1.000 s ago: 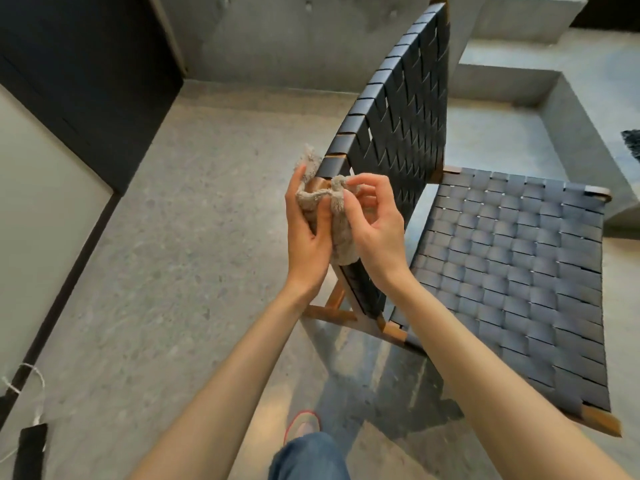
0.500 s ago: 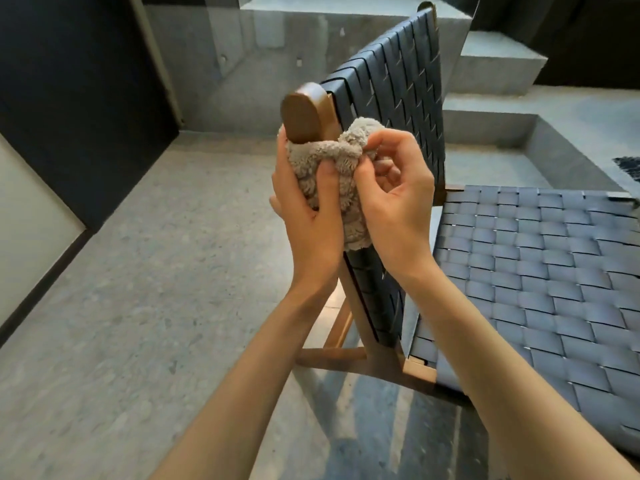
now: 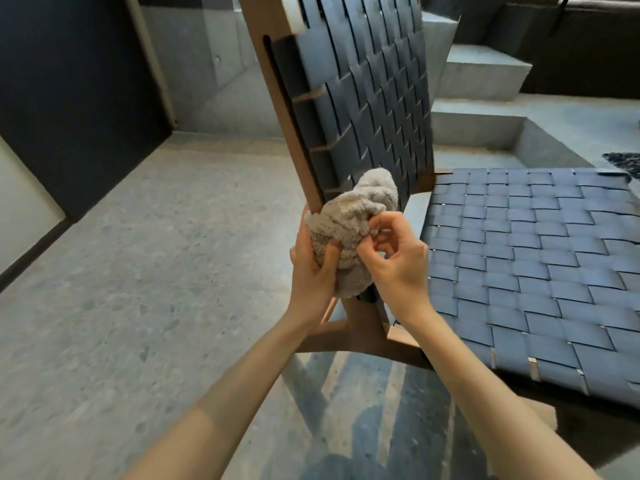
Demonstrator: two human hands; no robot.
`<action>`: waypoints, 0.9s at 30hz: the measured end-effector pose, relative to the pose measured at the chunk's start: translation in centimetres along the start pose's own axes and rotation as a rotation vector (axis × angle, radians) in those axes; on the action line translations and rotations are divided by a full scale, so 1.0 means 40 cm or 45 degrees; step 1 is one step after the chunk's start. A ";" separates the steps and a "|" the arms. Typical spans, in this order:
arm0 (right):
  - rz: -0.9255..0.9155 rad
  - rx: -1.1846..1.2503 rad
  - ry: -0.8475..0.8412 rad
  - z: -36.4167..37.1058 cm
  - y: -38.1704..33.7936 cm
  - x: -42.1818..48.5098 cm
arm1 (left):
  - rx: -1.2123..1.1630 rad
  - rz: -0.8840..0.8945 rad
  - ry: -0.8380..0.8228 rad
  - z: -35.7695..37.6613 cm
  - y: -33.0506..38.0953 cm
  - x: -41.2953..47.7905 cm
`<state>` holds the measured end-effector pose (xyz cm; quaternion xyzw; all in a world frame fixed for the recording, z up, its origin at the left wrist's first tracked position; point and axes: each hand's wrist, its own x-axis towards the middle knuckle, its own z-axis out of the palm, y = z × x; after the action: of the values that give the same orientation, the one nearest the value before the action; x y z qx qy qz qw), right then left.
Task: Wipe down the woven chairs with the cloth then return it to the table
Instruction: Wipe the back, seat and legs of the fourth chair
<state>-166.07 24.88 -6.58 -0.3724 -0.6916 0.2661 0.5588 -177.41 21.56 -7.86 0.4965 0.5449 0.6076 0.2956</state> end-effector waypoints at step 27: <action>0.283 -0.498 -0.500 -0.155 0.064 -0.301 | 0.354 -0.273 -0.174 -0.052 -0.167 -0.226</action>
<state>-158.32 16.28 -14.06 -0.4877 -0.7796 0.2543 0.2995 -177.54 14.19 -16.61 0.5118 0.6521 0.4563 0.3235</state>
